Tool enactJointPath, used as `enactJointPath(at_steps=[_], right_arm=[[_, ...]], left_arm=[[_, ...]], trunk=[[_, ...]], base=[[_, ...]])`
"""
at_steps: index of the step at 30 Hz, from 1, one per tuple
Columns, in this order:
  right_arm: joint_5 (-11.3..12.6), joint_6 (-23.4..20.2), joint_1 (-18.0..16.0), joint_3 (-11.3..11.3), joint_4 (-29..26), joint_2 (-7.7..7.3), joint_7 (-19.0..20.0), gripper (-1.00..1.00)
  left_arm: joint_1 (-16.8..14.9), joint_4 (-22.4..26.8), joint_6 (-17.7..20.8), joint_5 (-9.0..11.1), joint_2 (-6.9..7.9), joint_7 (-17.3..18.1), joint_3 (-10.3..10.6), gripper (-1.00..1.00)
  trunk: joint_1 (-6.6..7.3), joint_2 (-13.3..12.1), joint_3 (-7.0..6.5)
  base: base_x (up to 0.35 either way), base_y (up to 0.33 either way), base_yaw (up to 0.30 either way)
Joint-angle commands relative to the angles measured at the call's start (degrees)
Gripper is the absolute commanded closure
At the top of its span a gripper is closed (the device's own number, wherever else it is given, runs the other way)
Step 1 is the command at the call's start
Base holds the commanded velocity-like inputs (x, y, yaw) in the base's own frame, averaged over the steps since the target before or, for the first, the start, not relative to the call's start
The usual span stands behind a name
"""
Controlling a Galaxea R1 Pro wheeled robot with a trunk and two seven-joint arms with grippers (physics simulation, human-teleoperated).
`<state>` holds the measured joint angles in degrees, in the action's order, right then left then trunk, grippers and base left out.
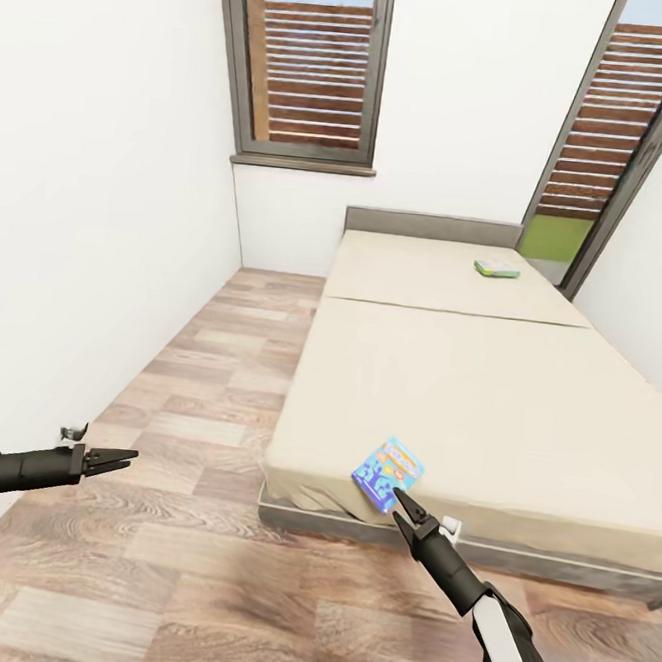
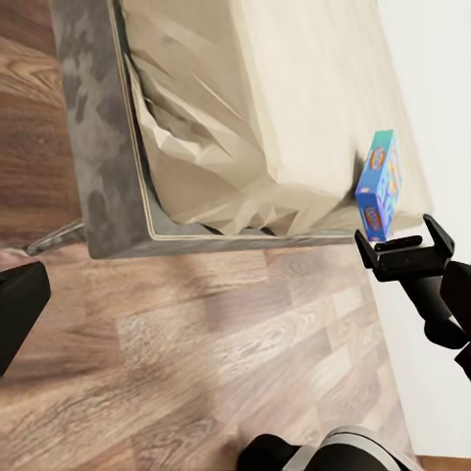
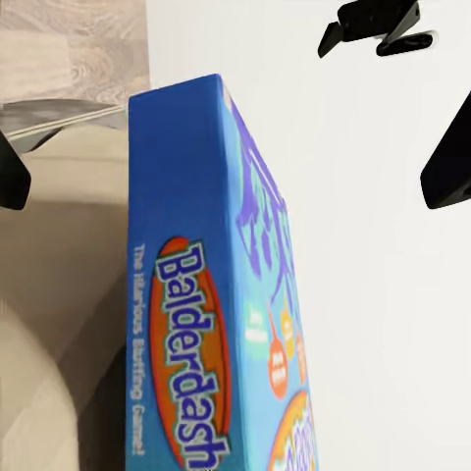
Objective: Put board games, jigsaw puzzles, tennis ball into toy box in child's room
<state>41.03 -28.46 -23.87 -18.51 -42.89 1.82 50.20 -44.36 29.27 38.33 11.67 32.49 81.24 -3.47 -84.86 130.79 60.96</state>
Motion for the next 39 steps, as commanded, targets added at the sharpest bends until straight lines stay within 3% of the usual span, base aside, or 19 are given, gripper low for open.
enactJointPath(at_steps=[1, 39], right_arm=[[0.18, -0.45, -0.03, -0.2, -0.01, 0.05, 0.09, -1.0], [0.16, -0.55, -0.03, -0.3, 0.17, 0.03, -0.37, -1.0]], left_arm=[[-0.02, -0.01, 0.6, 0.11, -0.01, 0.14, 0.01, -1.0], [-0.02, -0.01, 0.6, 0.15, -0.16, 0.16, 0.04, -1.0]], trunk=[[-0.01, 0.02, 0.05], [-0.01, 0.02, 0.05]], base=[[0.13, 0.066, 0.0], [0.018, 0.027, 0.0]])
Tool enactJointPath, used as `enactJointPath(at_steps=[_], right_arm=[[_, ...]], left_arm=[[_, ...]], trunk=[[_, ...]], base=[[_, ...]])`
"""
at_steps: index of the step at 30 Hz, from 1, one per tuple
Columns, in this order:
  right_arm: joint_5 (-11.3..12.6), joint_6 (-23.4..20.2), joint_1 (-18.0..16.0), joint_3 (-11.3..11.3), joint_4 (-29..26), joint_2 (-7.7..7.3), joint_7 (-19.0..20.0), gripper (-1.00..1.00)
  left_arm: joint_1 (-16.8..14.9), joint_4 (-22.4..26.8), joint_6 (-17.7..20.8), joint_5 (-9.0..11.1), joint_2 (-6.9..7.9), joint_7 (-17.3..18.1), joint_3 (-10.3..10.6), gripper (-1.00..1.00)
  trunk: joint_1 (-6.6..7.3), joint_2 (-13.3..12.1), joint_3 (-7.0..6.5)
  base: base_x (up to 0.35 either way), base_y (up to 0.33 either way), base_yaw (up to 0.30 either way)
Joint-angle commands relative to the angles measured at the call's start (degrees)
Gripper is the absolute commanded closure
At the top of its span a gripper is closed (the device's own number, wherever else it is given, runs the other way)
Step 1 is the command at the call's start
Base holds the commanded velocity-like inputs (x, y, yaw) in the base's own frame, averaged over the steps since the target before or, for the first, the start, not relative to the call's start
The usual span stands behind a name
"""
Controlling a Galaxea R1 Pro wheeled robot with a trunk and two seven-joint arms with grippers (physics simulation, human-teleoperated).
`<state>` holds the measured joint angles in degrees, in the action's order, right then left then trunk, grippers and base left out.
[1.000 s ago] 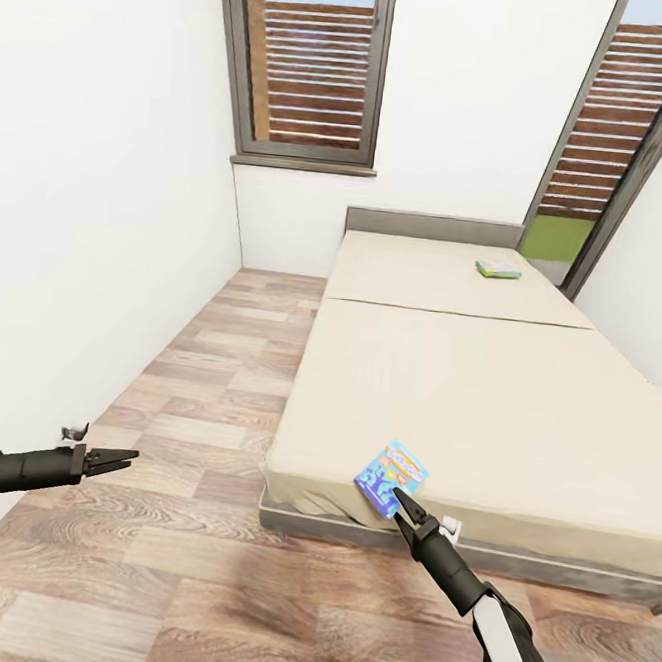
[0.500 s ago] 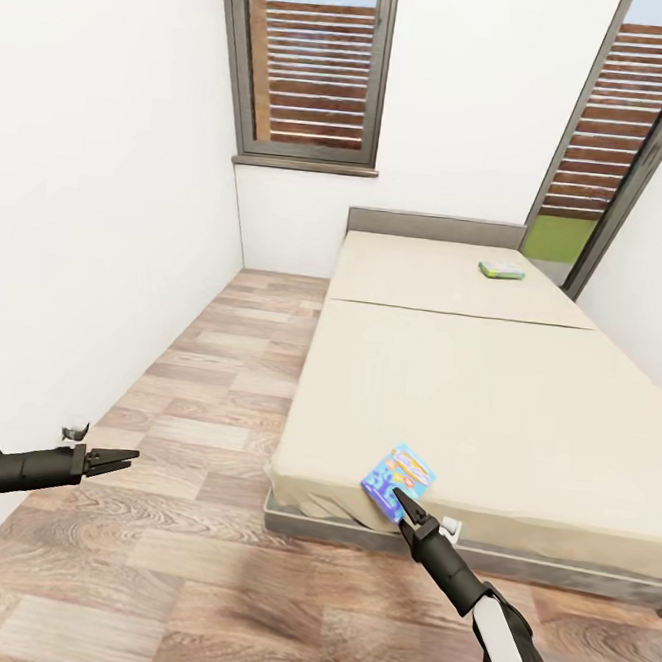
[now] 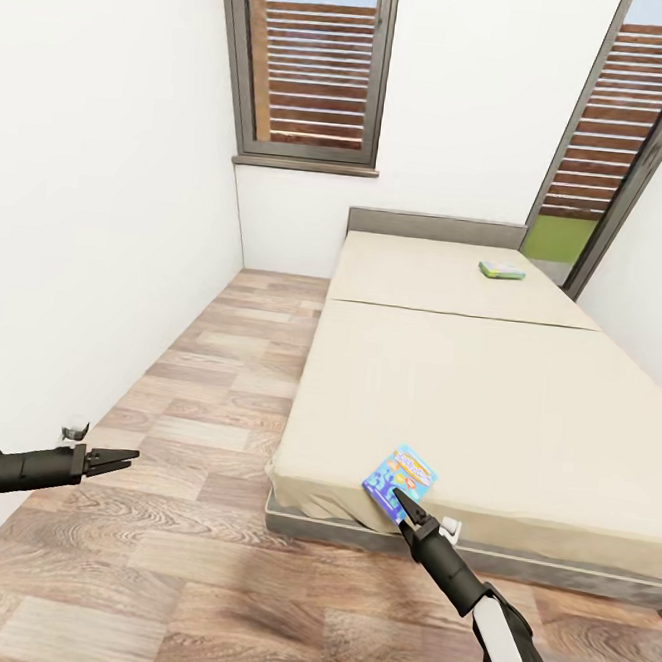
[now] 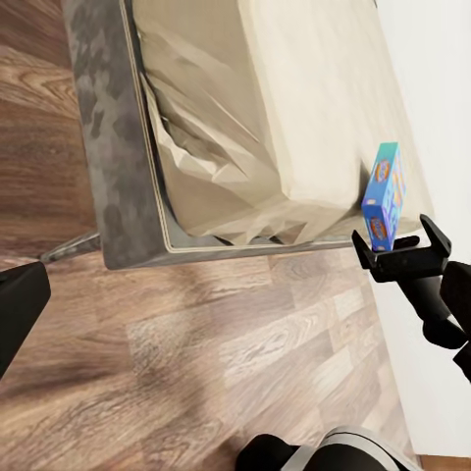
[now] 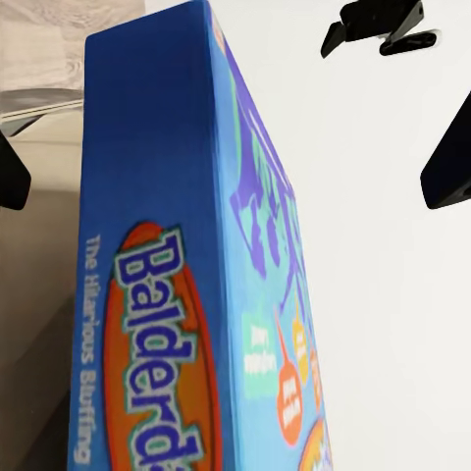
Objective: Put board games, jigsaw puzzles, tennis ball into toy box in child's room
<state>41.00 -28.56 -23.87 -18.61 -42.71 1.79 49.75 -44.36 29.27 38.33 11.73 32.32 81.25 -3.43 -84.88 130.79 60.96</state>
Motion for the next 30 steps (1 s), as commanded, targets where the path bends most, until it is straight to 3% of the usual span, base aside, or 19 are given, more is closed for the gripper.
enactJointPath(at_steps=[1, 8, 9, 15, 20, 30], right_arm=[[0.2, -0.46, -0.03, -0.2, 0.0, 0.05, 0.09, -1.0], [0.22, -0.52, -0.03, -0.2, 0.0, 0.0, 0.1, -1.0], [0.22, -0.52, -0.03, -0.2, 0.0, 0.02, 0.09, 1.0], [0.22, -0.48, -0.03, -0.17, 0.0, 0.05, 0.09, 1.0], [0.22, -0.46, -0.03, -0.14, 0.0, 0.05, 0.1, 1.0], [0.22, -0.63, -0.03, -0.19, -0.11, 0.02, 0.17, 1.0]], left_arm=[[-0.02, 0.0, 0.6, 0.1, 0.01, 0.17, 0.0, -1.0], [-0.02, 0.0, 0.6, 0.12, 0.02, 0.24, -0.06, -1.0], [-0.02, 0.0, 0.62, 0.14, 0.02, 0.28, -0.12, -1.0], [-0.02, 0.0, 0.68, 0.18, 0.03, 0.55, -0.41, -1.0], [-0.02, 0.0, 0.69, 0.21, 0.03, 0.57, -0.46, -1.0], [-0.02, 0.0, 0.88, 0.16, 0.03, 0.52, -0.52, -1.0]], trunk=[[0.01, 0.02, 0.05], [0.01, 0.02, 0.05], [0.01, 0.02, 0.05], [1.33, -2.39, -1.03], [1.33, -2.39, -1.03], [3.52, -6.4, -2.83]], base=[[0.0, 0.0, 0.0], [0.0, 0.0, 0.0], [0.0, 0.0, 0.0], [0.0, 0.0, 0.0], [0.0, 0.0, 0.0], [0.0, 0.0, 0.0]])
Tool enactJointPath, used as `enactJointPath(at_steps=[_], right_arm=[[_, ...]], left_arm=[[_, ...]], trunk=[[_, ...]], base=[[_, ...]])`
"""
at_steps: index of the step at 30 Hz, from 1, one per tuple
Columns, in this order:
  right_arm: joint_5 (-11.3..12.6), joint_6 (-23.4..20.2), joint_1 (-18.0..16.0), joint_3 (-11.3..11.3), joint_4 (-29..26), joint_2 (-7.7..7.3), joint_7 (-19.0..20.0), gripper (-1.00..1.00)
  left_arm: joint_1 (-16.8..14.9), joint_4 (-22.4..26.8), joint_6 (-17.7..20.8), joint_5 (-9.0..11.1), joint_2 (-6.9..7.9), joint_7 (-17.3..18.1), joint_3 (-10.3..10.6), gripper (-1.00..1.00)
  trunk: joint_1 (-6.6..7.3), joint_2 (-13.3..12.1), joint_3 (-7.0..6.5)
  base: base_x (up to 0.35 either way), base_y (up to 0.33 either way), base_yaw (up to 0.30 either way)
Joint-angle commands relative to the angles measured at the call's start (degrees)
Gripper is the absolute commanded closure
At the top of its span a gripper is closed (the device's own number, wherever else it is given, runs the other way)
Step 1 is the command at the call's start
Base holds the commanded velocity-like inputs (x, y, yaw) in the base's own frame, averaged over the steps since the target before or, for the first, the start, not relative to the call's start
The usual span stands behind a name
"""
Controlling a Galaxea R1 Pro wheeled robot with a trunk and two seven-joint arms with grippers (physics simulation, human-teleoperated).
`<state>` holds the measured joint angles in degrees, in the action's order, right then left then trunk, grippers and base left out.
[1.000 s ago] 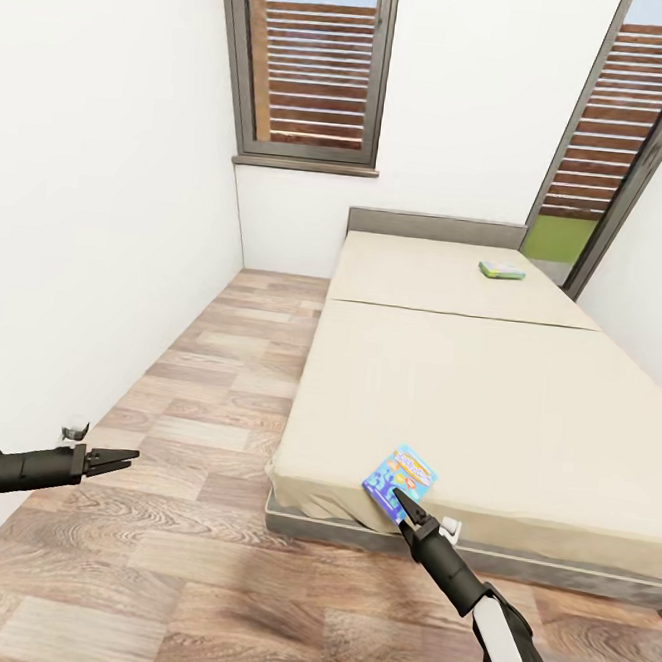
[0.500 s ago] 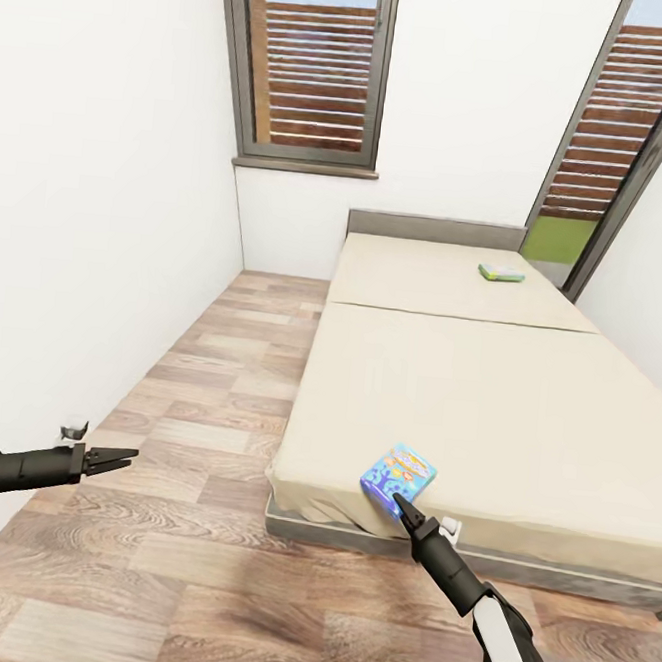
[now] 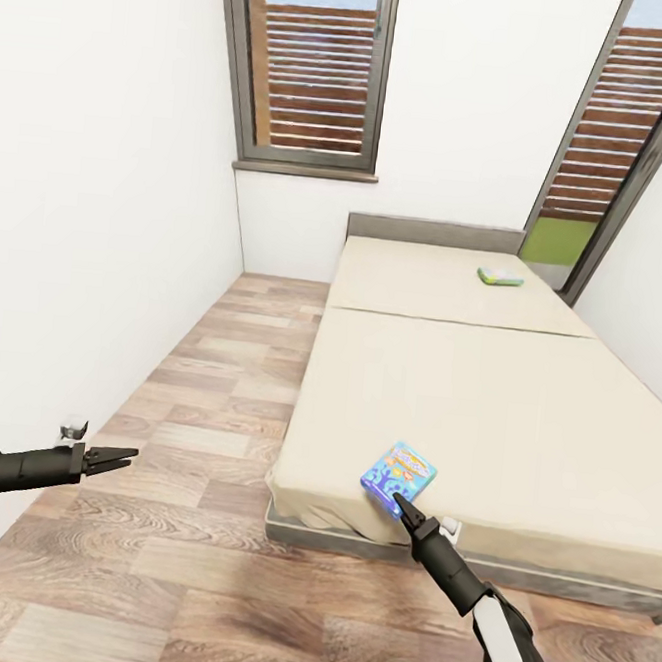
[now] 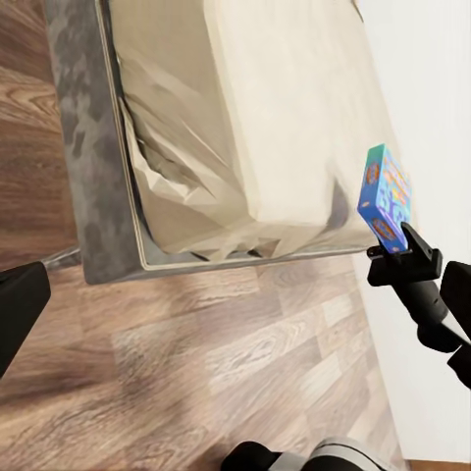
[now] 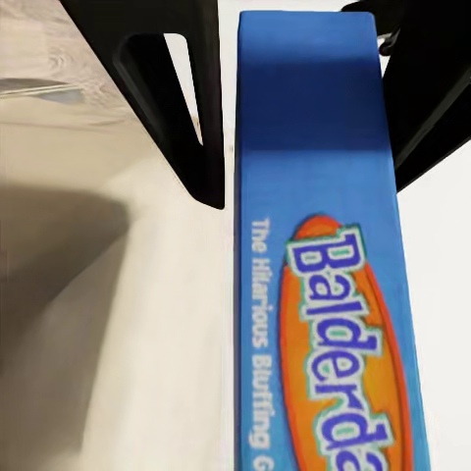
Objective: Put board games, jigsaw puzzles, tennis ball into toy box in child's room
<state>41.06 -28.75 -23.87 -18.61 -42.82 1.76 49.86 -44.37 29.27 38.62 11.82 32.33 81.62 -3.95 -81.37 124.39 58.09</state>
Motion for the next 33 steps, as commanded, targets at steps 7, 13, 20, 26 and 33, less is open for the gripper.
enactJointPath(at_steps=[7, 13, 20, 26, 33], right_arm=[[0.26, -0.23, 0.49, 1.49, -2.18, -2.2, 3.42, 1.0], [0.33, -0.28, 0.5, 1.53, -2.18, -2.2, 3.48, 1.0], [0.3, -0.43, 0.45, 1.45, -2.21, -2.28, 2.99, 1.0], [-0.18, -3.21, 0.39, 1.61, -5.91, -2.49, 0.93, 1.0], [-3.4, -5.93, 0.65, 1.38, -12.15, -2.49, -3.94, 1.0]], left_arm=[[-0.18, 0.0, 1.55, -0.38, 0.09, -0.51, 0.08, -1.0], [-0.24, -0.01, 1.55, -0.39, 0.02, -0.58, 0.31, -1.0], [-0.28, 0.0, 1.54, -0.44, 0.01, -0.67, 0.42, -1.0], [-0.28, 0.0, 1.47, -0.47, -0.01, -0.81, 0.49, -1.0], [-0.28, 0.0, 1.45, -0.4, -1.01, -7.55, 0.51, -1.0]], trunk=[[1.55, -2.8, -1.21], [2.87, -5.21, -2.29], [4.41, -8.02, -3.55], [5.72, -10.42, -4.63], [7.26, -13.23, -5.88]], base=[[0.0, 0.0, 0.0], [0.0, 0.0, 0.0], [0.0, 0.0, 0.0], [0.0, 0.0, 0.0], [0.0, 0.0, 0.0]])
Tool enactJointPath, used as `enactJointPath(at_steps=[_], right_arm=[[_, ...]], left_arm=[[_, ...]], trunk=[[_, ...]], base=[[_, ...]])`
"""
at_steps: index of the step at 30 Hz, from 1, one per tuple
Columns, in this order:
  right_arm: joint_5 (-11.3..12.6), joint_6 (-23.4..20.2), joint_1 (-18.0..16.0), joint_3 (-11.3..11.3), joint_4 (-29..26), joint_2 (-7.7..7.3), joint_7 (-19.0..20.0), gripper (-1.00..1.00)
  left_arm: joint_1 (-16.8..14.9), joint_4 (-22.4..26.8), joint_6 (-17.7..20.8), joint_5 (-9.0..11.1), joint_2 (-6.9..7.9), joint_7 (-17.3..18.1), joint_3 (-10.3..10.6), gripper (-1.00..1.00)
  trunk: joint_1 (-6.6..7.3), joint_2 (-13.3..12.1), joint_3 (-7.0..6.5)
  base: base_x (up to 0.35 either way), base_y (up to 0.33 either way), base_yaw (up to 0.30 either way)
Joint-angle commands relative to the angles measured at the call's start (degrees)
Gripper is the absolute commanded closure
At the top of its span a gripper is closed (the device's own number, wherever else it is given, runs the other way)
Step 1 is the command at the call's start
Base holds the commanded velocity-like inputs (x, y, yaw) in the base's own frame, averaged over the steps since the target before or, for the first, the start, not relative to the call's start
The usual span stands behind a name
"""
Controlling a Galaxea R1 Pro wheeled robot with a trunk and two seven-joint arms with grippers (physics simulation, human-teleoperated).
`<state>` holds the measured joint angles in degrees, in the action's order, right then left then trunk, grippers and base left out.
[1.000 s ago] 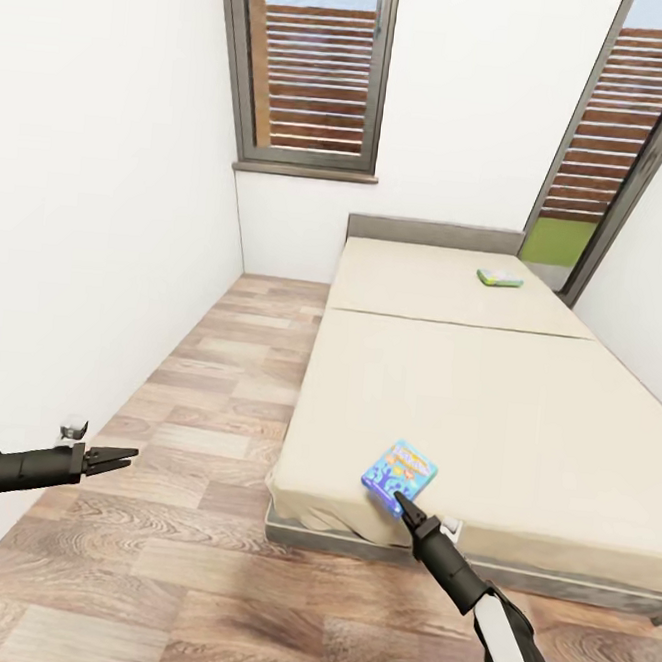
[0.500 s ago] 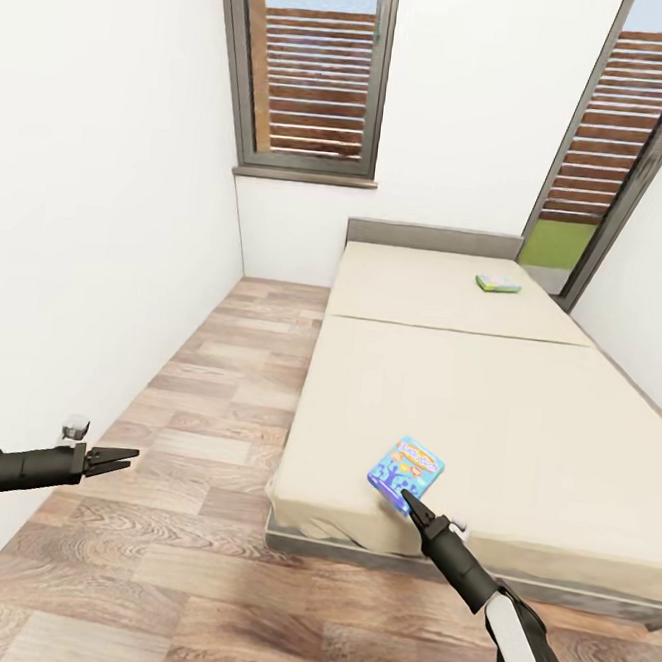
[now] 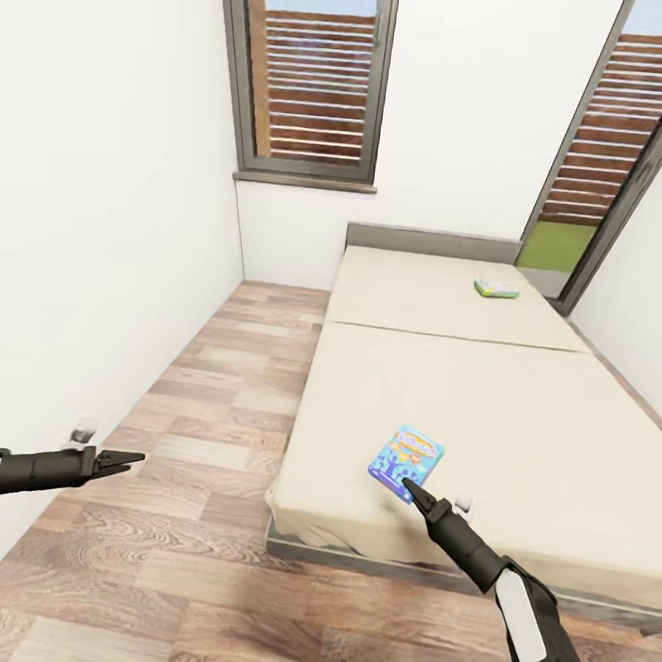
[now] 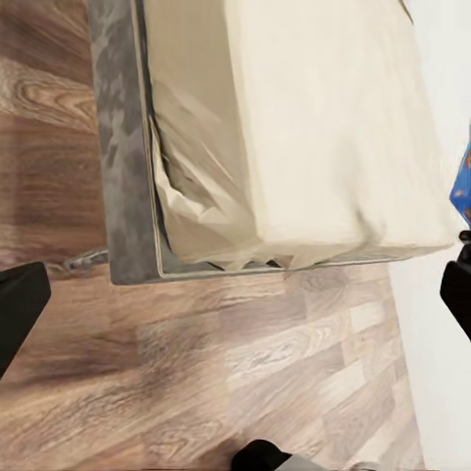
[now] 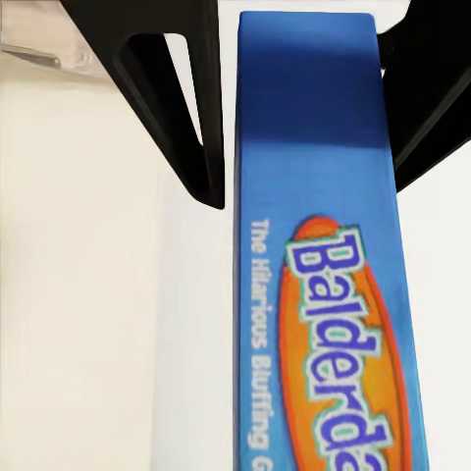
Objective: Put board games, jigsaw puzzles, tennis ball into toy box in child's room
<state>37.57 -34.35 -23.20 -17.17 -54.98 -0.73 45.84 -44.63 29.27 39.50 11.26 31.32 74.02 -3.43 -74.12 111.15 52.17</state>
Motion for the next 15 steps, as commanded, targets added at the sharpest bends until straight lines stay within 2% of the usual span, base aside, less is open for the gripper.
enactJointPath(at_steps=[1, 3, 8, 12, 15], right_arm=[[0.02, -0.34, -0.02, -0.08, -0.12, 0.01, 0.07, 1.0], [-0.17, -0.28, -0.03, -0.08, -0.49, 0.06, 0.09, 1.0], [-0.28, -0.19, -0.07, -0.12, -0.73, 0.11, 0.38, 1.0], [-0.3, -0.14, -0.09, -0.1, -1.31, 0.13, 0.36, 1.0], [-0.36, -0.08, -0.09, -0.07, -1.85, 0.19, 0.32, 1.0]], left_arm=[[-0.02, 0.0, 0.54, 0.15, -0.06, -0.8, -0.03, -1.0], [-0.07, 0.0, 0.51, 0.18, -0.31, -3.77, -0.11, -1.0], [-0.12, 0.0, 0.49, 0.17, -0.67, -6.62, -0.25, -1.0], [-0.12, 0.0, 0.52, 0.18, -0.81, -7.0, -0.31, -1.0], [-0.14, 0.0, 0.48, 0.17, -1.06, -7.18, -0.38, -1.0]], trunk=[[0.23, -0.4, -0.14], [0.67, -1.2, -0.5], [1.77, -3.2, -1.39], [2.65, -4.81, -2.11], [3.31, -6.01, -2.65]], base=[[0.0, 0.0, 0.0], [0.0, 0.0, 0.0], [0.0, 0.0, 0.0], [0.0, 0.0, 0.018], [0.0, 0.0, 0.204]])
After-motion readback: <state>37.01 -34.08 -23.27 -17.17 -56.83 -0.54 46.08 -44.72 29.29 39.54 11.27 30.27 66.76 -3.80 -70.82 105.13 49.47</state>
